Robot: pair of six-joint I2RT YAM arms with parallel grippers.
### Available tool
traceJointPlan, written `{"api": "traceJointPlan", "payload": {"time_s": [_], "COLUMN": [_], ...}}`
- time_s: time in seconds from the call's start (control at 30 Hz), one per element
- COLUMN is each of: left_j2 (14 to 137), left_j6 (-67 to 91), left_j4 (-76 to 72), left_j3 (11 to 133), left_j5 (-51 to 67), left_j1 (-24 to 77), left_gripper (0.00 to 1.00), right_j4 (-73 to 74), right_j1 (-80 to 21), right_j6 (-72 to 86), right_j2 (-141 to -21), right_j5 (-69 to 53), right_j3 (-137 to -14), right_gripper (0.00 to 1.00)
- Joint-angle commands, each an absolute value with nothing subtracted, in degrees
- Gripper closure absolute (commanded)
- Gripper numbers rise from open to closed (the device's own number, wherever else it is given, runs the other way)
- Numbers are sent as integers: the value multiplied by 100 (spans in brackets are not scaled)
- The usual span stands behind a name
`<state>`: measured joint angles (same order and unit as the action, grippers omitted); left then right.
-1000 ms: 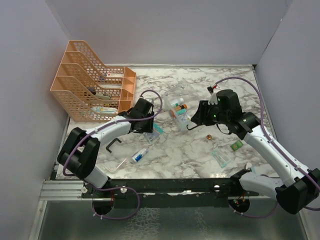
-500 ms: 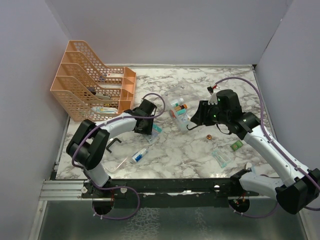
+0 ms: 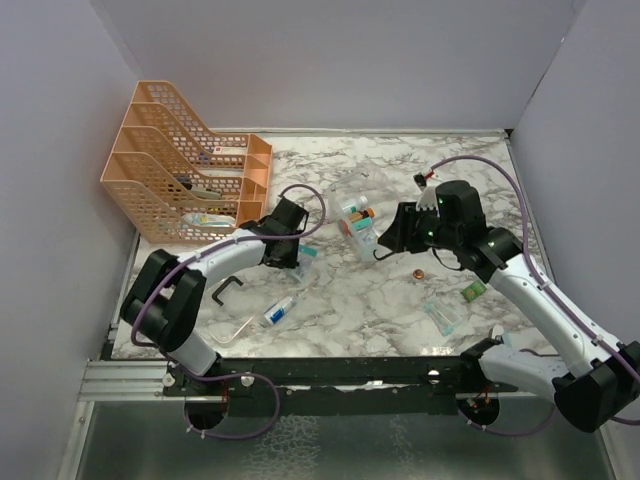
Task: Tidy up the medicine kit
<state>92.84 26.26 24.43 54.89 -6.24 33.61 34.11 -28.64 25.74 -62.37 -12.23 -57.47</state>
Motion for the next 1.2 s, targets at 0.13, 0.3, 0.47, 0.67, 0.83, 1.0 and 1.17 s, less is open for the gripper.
{"api": "traceJointPlan", "payload": {"time_s": [0.13, 0.3, 0.47, 0.67, 0.83, 1.0, 1.17], "left_j2": [8097, 7447, 6799, 6181, 5968, 5814, 5744], "left_j6": [2948, 3369, 3822, 4236, 4244, 4296, 4303], "left_j4": [2065, 1508, 1058, 754, 837, 828, 866], "left_j3": [5388, 5377, 5317, 5139, 5168, 5172, 5195], "left_j5": [-65, 479, 795, 876, 883, 966, 1006], "left_j1": [3355, 3355, 3355, 3357, 3357, 3351, 3355], "left_gripper": [90, 88, 87, 86, 85, 84, 84], "right_j4": [2131, 1271, 736, -87, -725, -1075, -1276], "right_j1": [-2971, -3699, -4333, -4678, -4768, -4789, -4789], "right_j6": [2959, 3324, 3739, 4169, 4391, 4671, 4824], "right_j2": [-5929, -5953, -6327, -6765, -6991, -7093, -7205], "right_j5": [-2262, -1818, -1080, -685, -495, -135, 0], "right_j3": [-5473, -5234, -5285, -5255, -5256, -5168, -5096], "right_gripper": [53, 47, 44, 41, 43, 47, 57]}}
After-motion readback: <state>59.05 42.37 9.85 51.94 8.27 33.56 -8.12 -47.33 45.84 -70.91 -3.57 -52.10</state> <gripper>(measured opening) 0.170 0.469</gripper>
